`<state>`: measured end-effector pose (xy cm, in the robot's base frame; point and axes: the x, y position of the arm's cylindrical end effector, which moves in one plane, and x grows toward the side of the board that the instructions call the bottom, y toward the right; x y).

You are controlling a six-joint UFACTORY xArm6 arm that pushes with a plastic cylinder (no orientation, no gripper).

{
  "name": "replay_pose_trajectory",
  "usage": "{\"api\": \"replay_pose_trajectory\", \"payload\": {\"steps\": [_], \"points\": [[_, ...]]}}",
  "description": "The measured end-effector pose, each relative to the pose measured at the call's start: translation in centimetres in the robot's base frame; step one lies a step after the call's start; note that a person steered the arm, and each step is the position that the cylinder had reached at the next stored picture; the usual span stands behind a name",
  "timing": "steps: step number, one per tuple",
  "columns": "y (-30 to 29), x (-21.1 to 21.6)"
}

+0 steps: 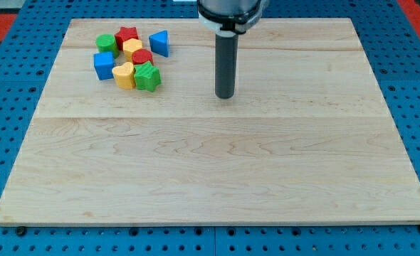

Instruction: Move the green star towards the center of the board

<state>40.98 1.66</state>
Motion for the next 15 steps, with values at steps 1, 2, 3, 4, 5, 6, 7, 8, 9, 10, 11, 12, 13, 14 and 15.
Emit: {"api": "replay_pose_trajectory", "payload": {"steps": [1, 2, 3, 4, 5, 6, 7, 8, 9, 10, 11, 12, 13, 14, 15], "points": [[-3.4, 5.5], [-16.0, 5.6], [-29.4, 4.8], [-31.8, -1.8], [-32.1, -8.0], [-29.2, -13.2], [-26.8, -15.1], [-25.1, -15.2], [-20.0, -13.7], [-18.1, -11.8], [-15.3, -9.3], [-11.3, -7.2], [-6.8, -6.0], [-9.3, -5.6], [-9.7, -8.0]]}}
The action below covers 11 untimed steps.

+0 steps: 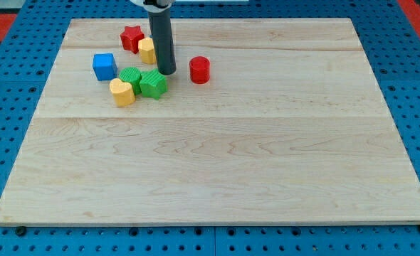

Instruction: Move the green star towards the center of the board

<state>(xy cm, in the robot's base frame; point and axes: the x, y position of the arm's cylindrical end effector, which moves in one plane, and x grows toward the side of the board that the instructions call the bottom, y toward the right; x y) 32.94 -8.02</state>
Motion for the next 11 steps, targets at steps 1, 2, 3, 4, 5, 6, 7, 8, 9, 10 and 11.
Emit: {"api": "replay_pose_trajectory", "payload": {"steps": [1, 2, 3, 4, 5, 6, 7, 8, 9, 10, 11], "points": [[-3.8, 0.5], [-4.9, 4.5], [-1.0, 4.6], [6.2, 6.1], [2.5, 11.6], [1.7, 13.6], [8.8, 15.9], [12.1, 14.4], [3.7, 17.7], [0.0, 16.3], [6.0, 9.8]]}}
